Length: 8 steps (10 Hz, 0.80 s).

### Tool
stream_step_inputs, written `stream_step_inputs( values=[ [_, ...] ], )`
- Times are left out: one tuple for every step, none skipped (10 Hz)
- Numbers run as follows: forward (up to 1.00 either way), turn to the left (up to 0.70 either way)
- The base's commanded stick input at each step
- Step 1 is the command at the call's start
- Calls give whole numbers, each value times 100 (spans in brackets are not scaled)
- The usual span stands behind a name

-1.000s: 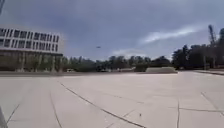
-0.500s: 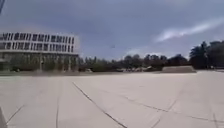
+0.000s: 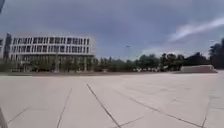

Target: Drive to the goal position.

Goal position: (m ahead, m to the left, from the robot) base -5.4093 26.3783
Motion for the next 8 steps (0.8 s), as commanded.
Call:
stream_step_inputs(
  values=[
    [100,39],
    [100,39],
    [100,39],
    [100,39],
    [100,40],
    [100,39],
    [100,39],
    [100,39]
  ],
)
